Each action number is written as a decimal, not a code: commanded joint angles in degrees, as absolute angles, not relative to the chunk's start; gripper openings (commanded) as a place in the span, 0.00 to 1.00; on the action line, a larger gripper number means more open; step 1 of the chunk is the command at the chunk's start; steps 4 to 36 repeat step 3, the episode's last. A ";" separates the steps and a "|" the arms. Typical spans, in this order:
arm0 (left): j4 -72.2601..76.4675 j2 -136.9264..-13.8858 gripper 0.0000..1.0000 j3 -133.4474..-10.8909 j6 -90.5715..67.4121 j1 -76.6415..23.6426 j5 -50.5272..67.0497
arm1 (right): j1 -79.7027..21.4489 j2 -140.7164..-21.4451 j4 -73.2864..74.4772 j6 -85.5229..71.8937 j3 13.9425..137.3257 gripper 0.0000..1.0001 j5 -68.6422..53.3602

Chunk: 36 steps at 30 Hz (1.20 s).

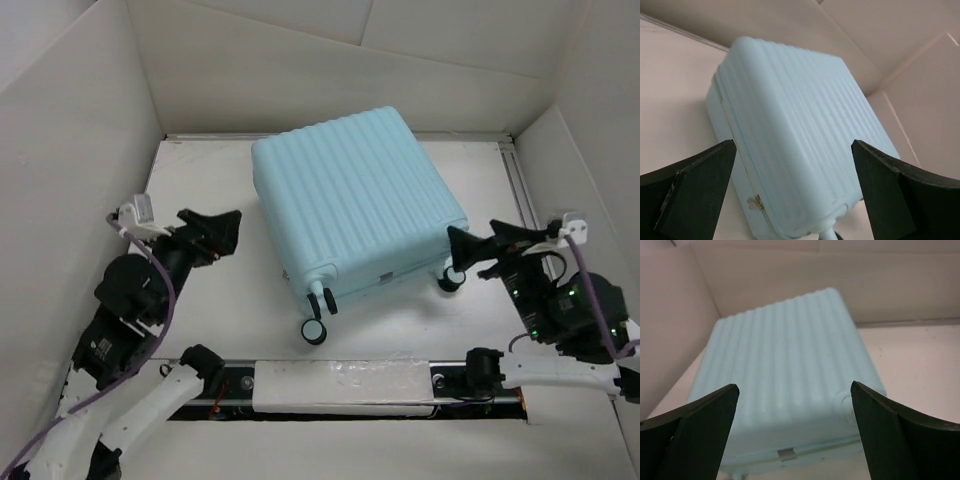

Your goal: Pack the luggage

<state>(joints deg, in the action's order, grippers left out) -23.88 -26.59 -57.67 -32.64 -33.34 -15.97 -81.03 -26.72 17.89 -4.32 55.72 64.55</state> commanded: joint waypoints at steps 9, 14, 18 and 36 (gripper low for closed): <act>-31.25 -43.20 1.00 -78.69 -31.72 -33.57 -23.29 | -79.98 -33.28 9.76 10.95 77.38 1.00 72.07; -31.25 -43.20 1.00 -78.69 -31.72 -33.57 -23.29 | -79.98 -33.28 9.76 10.95 77.38 1.00 72.07; -31.25 -43.20 1.00 -78.69 -31.72 -33.57 -23.29 | -79.98 -33.28 9.76 10.95 77.38 1.00 72.07; -31.25 -43.20 1.00 -78.69 -31.72 -33.57 -23.29 | -79.98 -33.28 9.76 10.95 77.38 1.00 72.07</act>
